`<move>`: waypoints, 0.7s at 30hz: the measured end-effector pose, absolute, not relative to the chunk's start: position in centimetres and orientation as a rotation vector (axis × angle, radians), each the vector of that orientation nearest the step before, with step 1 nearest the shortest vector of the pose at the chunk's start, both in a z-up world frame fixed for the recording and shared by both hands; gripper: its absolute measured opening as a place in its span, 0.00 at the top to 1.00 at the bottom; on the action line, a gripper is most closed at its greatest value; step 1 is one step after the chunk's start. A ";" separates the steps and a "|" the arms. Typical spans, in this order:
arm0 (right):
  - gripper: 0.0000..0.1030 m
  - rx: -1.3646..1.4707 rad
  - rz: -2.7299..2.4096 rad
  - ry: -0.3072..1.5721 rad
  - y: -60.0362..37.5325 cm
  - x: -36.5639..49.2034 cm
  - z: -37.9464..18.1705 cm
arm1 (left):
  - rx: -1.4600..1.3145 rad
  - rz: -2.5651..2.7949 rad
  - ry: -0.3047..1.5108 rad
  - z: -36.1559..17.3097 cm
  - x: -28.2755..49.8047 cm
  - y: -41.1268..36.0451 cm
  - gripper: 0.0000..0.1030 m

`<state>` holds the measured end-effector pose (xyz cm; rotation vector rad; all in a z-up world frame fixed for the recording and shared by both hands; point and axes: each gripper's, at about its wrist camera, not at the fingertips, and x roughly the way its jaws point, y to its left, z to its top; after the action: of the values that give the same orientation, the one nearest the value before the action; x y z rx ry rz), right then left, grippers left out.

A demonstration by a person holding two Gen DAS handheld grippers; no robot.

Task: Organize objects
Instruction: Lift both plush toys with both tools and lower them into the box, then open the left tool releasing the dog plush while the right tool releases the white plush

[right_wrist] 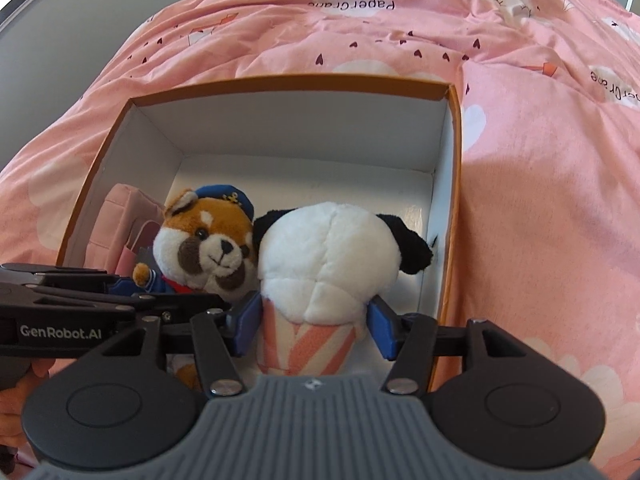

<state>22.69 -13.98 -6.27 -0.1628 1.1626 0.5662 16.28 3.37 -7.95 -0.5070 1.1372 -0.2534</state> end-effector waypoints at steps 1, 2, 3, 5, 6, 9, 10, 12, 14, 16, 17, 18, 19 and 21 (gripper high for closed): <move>0.41 -0.171 0.569 1.165 -13.9 22.7 -6.3 | -0.494 -0.254 1.132 -7.8 16.2 3.3 0.42; 0.41 -0.181 0.572 1.170 -13.8 22.7 -6.3 | -0.482 -0.252 1.122 -7.6 16.2 3.3 0.38; 0.41 -0.188 0.573 1.175 -13.7 22.7 -6.3 | -0.473 -0.250 1.113 -7.4 16.1 3.3 0.36; 0.41 -0.206 0.570 1.182 -13.6 22.8 -6.4 | -0.449 -0.254 1.094 -6.8 15.9 3.3 0.35; 0.41 -0.217 0.566 1.181 -13.5 22.8 -6.4 | -0.426 -0.250 1.084 -6.5 15.9 3.2 0.36; 0.43 -0.252 0.549 1.167 -13.2 22.6 -6.6 | -0.365 -0.230 1.076 -5.9 15.8 3.0 0.55; 0.44 -0.250 0.541 1.163 -13.3 22.5 -6.6 | -0.353 -0.226 1.084 -5.9 15.8 2.9 0.62; 0.45 -0.228 0.530 1.157 -13.5 22.6 -6.5 | -0.335 -0.218 1.098 -6.1 16.0 2.8 0.72; 0.47 -0.193 0.517 1.149 -14.0 22.7 -6.2 | -0.331 -0.210 1.113 -6.6 16.1 2.8 0.74; 0.48 -0.150 0.513 1.145 -14.6 22.7 -5.8 | -0.329 -0.209 1.110 -6.8 16.1 2.8 0.74; 0.48 -0.126 0.516 1.143 -14.8 22.6 -5.4 | -0.325 -0.208 1.107 -6.8 16.1 2.8 0.74; 0.48 -0.105 0.518 1.140 -15.1 22.5 -5.0 | -0.321 -0.208 1.106 -6.8 16.1 2.7 0.74; 0.48 -0.087 0.523 1.136 -15.3 22.5 -4.7 | -0.318 -0.207 1.106 -6.8 16.1 2.7 0.74; 0.48 -0.035 0.528 1.126 -15.8 22.4 -3.8 | -0.310 -0.204 1.106 -6.8 16.2 2.6 0.74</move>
<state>22.38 -15.78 -3.81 -0.0349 1.1264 0.5276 16.17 2.57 -6.84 -0.3104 1.1063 -0.2041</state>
